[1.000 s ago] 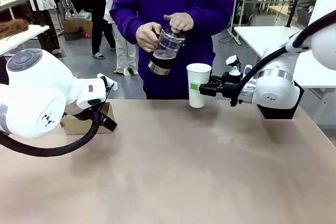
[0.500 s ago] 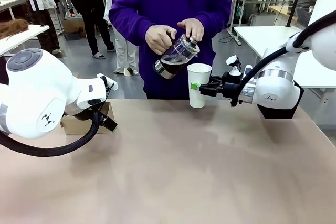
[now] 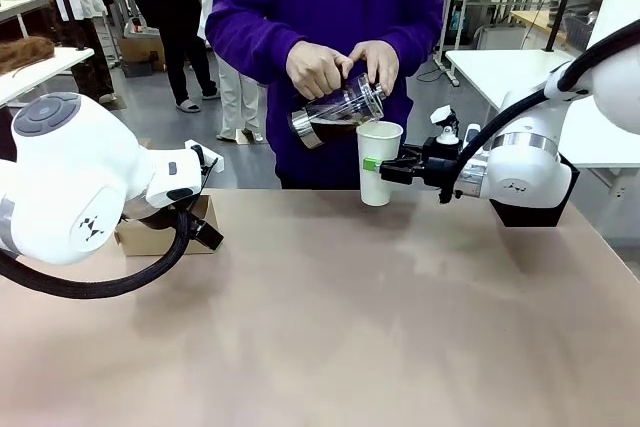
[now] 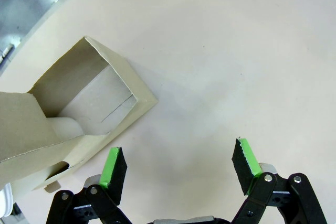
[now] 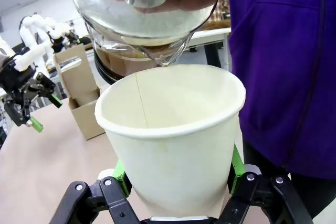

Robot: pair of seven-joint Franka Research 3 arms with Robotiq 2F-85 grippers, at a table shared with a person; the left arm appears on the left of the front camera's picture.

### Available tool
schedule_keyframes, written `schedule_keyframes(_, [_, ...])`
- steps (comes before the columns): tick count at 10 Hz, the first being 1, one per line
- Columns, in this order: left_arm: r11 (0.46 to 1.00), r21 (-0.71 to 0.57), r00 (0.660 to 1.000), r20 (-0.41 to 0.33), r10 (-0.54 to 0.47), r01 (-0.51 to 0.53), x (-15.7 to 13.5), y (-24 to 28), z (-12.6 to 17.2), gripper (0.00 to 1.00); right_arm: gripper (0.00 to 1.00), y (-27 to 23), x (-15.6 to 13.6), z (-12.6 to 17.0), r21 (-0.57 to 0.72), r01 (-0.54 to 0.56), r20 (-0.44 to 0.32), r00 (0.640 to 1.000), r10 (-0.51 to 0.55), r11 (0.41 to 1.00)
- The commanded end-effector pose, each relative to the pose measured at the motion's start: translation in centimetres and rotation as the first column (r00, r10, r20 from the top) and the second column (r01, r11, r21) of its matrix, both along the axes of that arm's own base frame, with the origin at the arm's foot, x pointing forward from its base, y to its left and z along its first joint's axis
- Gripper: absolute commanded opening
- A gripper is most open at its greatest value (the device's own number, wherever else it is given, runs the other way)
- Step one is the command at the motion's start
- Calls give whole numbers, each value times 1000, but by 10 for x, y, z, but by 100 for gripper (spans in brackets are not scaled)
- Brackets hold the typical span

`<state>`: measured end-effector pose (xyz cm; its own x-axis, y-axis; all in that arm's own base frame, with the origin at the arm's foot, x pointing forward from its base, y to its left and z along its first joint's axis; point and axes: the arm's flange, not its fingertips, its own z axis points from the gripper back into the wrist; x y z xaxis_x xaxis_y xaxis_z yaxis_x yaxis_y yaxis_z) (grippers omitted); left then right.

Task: Pour a drink into a cup and package it in a carrier.
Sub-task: When a person places the Paper Cup Lid on the 600 ml Paper Cup , lift the 600 ml Paper Cup.

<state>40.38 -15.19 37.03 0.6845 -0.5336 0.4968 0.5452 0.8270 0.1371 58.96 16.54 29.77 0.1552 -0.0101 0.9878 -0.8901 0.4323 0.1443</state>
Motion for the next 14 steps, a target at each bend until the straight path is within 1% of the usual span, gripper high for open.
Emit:
schedule_keyframes(1, [1000, -2, 1000, 0, -1, 1, 0, 0, 0, 100, 80, 2, -2, 3, 0, 6, -1, 1000, -6, 1000])
schedule_keyframes(14, [1000, -2, 1000, 0, -1, 1, 0, 0, 0, 100, 80, 2, -2, 3, 0, 6, -1, 1000, -6, 1000])
